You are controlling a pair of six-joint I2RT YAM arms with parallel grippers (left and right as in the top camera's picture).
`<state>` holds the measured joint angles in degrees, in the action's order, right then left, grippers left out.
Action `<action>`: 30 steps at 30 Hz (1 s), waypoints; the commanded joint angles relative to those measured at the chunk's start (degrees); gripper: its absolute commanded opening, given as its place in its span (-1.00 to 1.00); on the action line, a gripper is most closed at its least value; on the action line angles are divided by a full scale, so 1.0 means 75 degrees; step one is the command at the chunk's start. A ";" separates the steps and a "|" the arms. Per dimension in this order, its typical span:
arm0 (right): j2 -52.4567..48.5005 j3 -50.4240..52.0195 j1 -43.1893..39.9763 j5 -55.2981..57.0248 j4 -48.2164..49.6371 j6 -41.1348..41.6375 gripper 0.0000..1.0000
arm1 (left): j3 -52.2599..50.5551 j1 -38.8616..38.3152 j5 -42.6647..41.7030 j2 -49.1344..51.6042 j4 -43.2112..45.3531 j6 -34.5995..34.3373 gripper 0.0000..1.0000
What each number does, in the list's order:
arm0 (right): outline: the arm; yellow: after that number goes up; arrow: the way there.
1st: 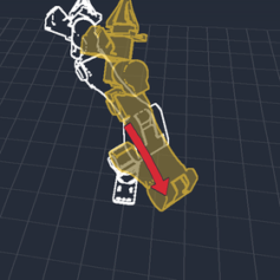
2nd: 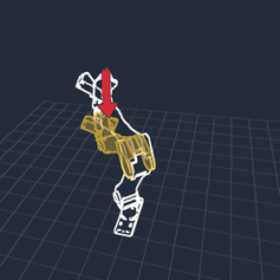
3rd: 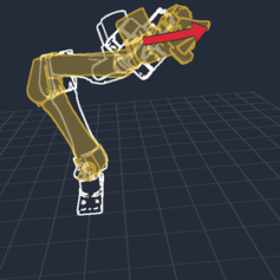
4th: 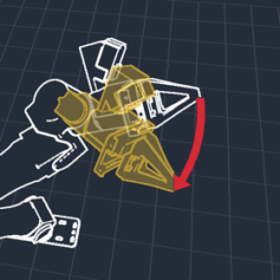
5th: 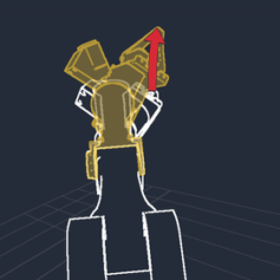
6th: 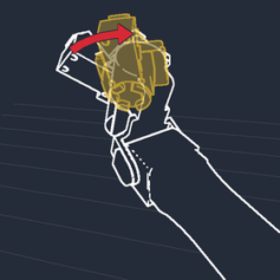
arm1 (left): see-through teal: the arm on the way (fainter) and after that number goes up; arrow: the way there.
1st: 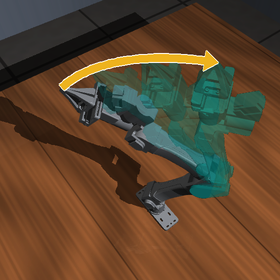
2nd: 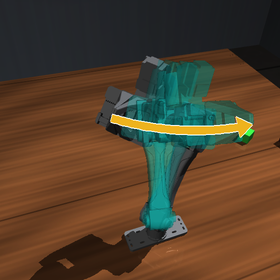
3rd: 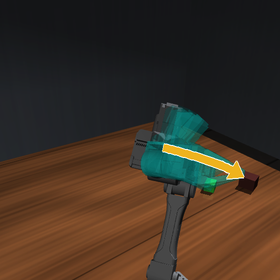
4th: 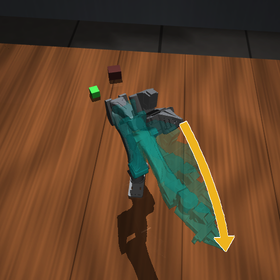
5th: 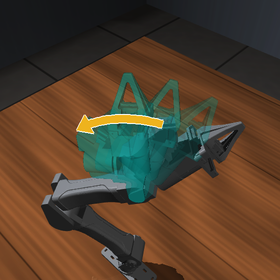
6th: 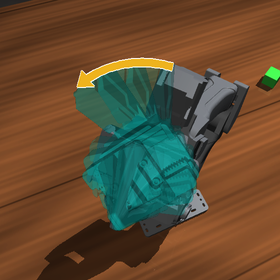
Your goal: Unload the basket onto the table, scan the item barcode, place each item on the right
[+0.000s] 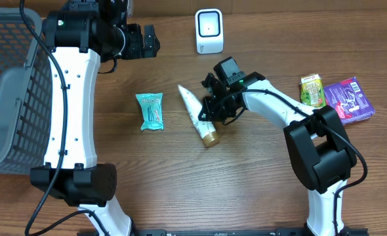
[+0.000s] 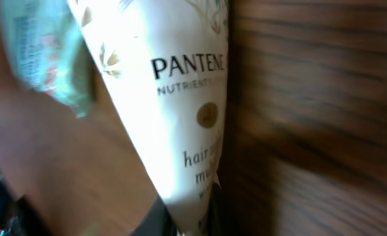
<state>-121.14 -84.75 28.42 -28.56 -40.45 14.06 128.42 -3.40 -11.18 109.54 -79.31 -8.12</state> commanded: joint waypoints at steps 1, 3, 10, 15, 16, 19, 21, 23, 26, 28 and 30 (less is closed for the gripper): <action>0.0076 -0.0035 -0.0117 0.1606 -0.0187 0.0335 -0.55 | 0.0090 -0.0050 -0.0038 -0.0020 0.0006 0.0111 0.99; 0.0076 -0.0038 -0.0125 0.1944 -0.0291 0.0329 -0.46 | 0.0090 -0.0050 -0.0035 -0.0020 0.0006 0.0114 1.00; 0.0079 -0.0268 -0.0361 0.2203 -0.0731 0.0064 -0.36 | 0.0090 -0.0050 -0.0035 -0.0020 0.0006 0.0114 1.00; 0.0079 -0.0979 -0.0458 0.3576 -0.1886 0.0061 -0.17 | 0.0090 -0.0050 -0.0038 -0.0020 0.0006 0.0114 0.99; 0.0079 -0.1017 -0.0458 0.3777 -0.1990 0.0058 -0.12 | 0.0090 -0.0050 -0.0035 -0.0020 0.0006 0.0111 0.99; 0.0082 -0.1183 -0.0458 0.3876 -0.2238 -0.0405 0.18 | 0.0090 -0.0050 -0.0038 -0.0020 0.0006 0.0114 1.00; 0.0085 -0.1571 -0.0440 0.3928 -0.2524 -0.0860 0.47 | 0.0090 -0.0050 -0.0035 -0.0020 0.0006 0.0114 0.99; 0.0085 -0.2192 -0.0434 0.4089 -0.2818 -0.1343 0.75 | 0.0090 -0.0050 -0.0038 -0.0020 0.0006 0.0111 0.99; 0.0085 -0.2565 -0.0495 0.4080 -0.2862 -0.1428 1.00 | 0.0090 -0.0050 -0.0038 -0.0020 0.0006 0.0114 1.00; 0.0085 -0.2696 -0.0571 0.3958 -0.2868 -0.1437 0.93 | 0.0090 -0.0050 -0.0035 -0.0020 0.0006 0.0114 0.99; 0.0085 -0.2734 -0.0659 0.3506 -0.2879 -0.1513 0.07 | 0.0090 -0.0050 -0.0038 -0.0020 0.0006 0.0114 0.99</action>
<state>-121.03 -103.81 24.62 0.38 -61.93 4.05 128.42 -3.40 -11.18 109.54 -79.31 -8.12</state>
